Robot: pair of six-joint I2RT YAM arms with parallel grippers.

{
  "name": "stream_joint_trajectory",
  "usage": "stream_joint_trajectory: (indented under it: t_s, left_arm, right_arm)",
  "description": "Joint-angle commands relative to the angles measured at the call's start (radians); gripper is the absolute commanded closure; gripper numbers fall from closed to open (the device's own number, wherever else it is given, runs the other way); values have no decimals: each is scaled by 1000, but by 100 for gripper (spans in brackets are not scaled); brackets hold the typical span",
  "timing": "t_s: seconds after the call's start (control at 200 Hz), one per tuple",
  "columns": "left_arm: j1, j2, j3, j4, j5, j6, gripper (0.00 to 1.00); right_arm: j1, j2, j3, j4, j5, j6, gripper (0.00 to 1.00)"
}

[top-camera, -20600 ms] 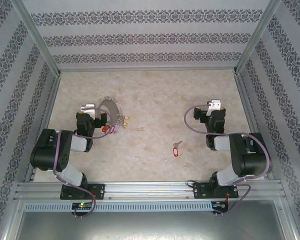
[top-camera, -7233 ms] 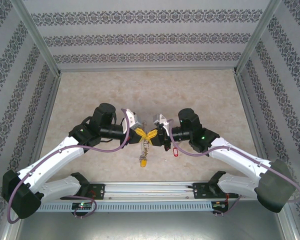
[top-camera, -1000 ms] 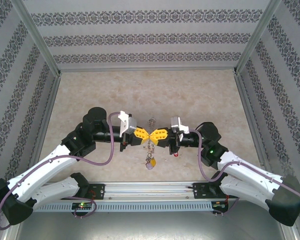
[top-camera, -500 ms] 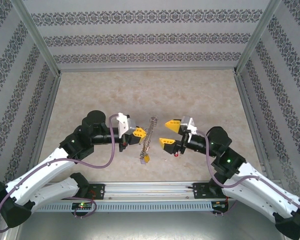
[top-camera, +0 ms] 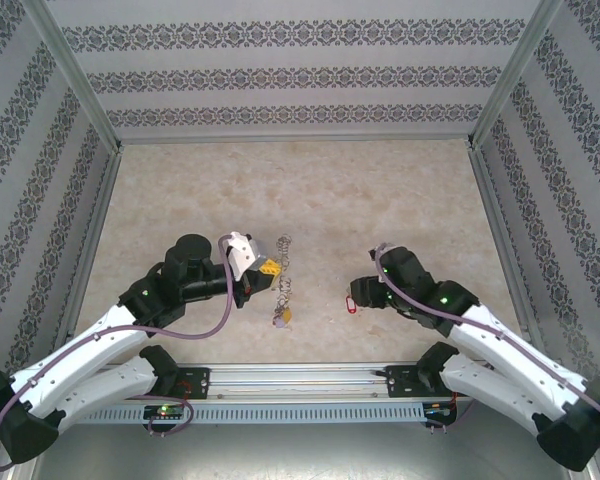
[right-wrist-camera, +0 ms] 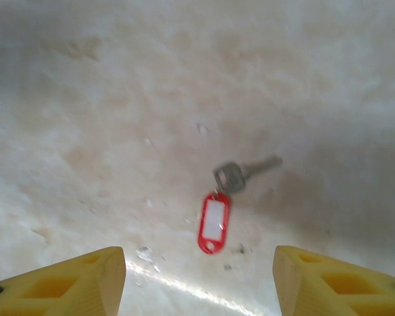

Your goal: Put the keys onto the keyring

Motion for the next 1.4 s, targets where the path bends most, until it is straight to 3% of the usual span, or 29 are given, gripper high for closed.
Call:
stream_joint_trajectory:
  t_s: [0.0, 0.17, 0.355, 0.53, 0.899, 1.394]
  left_arm:
    - [0, -43, -5, 15, -64, -58, 100]
    - [5, -71, -29, 29, -81, -79, 100]
    - [17, -72, -34, 37, -68, -90, 100]
    - [17, -71, -41, 40, -72, -95, 100]
    - [18, -90, -51, 54, -70, -101, 100]
    - [18, -108, -59, 67, -56, -107, 100]
  right_arm:
    - [-1, 85, -5, -42, 32, 61, 39]
    - [-4, 243, -13, 49, 12, 75, 43]
    - [-9, 421, 98, 72, 24, 8, 48]
    - [-18, 515, 123, 127, 7, 12, 52]
    - [-25, 630, 153, 138, 1, 2, 61]
    - [-13, 651, 145, 143, 1, 24, 72]
